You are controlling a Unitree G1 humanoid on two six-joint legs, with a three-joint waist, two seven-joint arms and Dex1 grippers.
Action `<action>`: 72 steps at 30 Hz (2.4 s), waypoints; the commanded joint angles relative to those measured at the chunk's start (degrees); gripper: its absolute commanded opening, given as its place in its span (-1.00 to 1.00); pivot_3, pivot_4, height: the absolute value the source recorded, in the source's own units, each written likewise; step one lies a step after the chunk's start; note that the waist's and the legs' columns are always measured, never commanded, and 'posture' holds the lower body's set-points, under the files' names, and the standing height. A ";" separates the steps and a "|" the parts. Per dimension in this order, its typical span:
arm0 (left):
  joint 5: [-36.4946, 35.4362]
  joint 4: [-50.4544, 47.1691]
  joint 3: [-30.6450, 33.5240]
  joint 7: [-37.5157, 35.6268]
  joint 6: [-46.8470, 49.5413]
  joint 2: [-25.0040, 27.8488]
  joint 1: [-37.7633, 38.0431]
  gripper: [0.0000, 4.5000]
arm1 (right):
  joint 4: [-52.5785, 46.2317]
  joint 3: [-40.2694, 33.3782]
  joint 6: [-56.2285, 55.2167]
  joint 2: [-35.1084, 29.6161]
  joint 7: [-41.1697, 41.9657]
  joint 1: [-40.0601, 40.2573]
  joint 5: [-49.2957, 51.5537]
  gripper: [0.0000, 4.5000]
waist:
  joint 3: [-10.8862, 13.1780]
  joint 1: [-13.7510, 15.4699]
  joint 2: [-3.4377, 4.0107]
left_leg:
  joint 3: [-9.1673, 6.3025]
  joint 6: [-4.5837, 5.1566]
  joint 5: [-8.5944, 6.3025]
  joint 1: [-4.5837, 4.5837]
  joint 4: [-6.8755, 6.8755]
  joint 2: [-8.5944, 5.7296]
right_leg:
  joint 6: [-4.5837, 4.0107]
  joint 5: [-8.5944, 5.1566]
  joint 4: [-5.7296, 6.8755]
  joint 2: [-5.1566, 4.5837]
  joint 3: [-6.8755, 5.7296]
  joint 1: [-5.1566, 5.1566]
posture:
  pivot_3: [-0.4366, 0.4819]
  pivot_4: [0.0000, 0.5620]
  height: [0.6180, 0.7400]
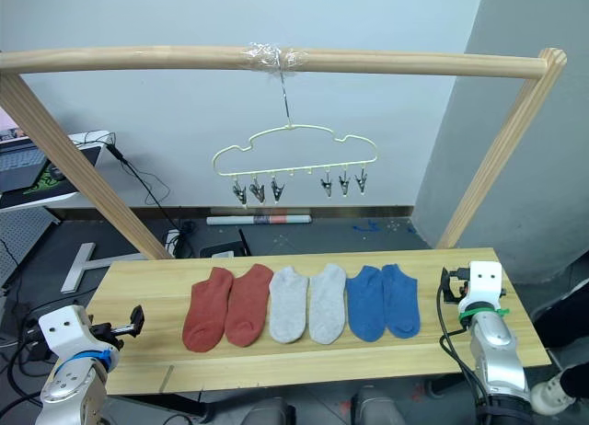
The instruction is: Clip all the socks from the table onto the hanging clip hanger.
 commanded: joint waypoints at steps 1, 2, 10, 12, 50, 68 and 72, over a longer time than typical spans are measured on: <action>-0.26 0.37 1.25 -0.69 -1.64 1.68 -0.44 1.00 | -0.59 -1.03 -0.81 -0.86 -0.23 -1.15 0.31 1.00 | 0.00 0.00 0.00 | 0.00 0.00 0.00 0.00 0.00 0.00 | 0.00 0.00 0.00 0.00 0.00 0.00 | 0.10 -0.61 1.00; -0.19 0.56 1.16 -1.02 -1.95 1.94 -0.34 1.00 | -0.66 -0.96 -0.84 -1.02 -0.05 -1.09 0.25 1.00 | 0.00 0.00 0.00 | 0.00 0.00 0.00 0.00 0.00 0.00 | 0.00 0.00 0.00 0.00 0.01 0.00 | 0.10 -0.61 1.00; 0.58 -1.90 -0.04 -2.69 -5.96 2.06 1.31 1.00 | -1.28 -0.66 -0.79 -1.41 0.34 -0.97 0.26 1.00 | 0.00 0.00 0.00 | 0.02 0.00 0.00 0.00 0.00 0.01 | -0.01 0.00 -0.01 0.00 0.02 0.00 | 0.10 -0.60 1.00; 0.39 -2.89 -0.09 -2.77 -5.73 1.75 1.61 1.00 | -1.05 -0.75 -0.83 -1.57 0.48 -1.14 0.33 1.00 | 0.00 0.00 0.00 | 0.01 -0.01 -0.01 -0.01 0.00 0.01 | -0.01 -0.01 -0.01 -0.01 0.03 -0.01 | 0.10 -0.60 1.00; 3.66 -12.72 -19.37 -1.27 -0.58 -10.20 -23.78 0.16 | -20.09 20.25 10.81 -1.79 30.72 -19.52 10.65 1.00 | 0.70 -0.07 0.09 | -0.13 -0.01 -0.02 -0.90 0.12 -0.05 | 0.37 0.24 0.03 0.37 -0.10 -0.73 | -0.03 -0.45 1.00; 5.87 -1.70 -19.61 1.73 -7.24 -11.76 -33.04 0.16 | -24.30 22.25 18.64 -0.17 35.13 -24.28 15.65 1.00 | 0.94 -0.30 0.06 | -0.13 -0.01 -0.02 -0.90 0.16 -0.05 | 0.38 0.26 0.08 0.35 -0.18 -0.73 | -0.08 -0.41 1.00; 6.22 -0.50 -19.29 2.18 -8.31 -11.61 -34.15 0.16 | -24.69 22.02 19.72 -0.11 34.92 -25.11 16.24 1.00 | 0.95 -0.32 0.07 | -0.12 -0.01 -0.02 -0.92 0.13 -0.04 | 0.38 0.26 0.04 0.34 -0.18 -0.74 | -0.08 -0.41 1.00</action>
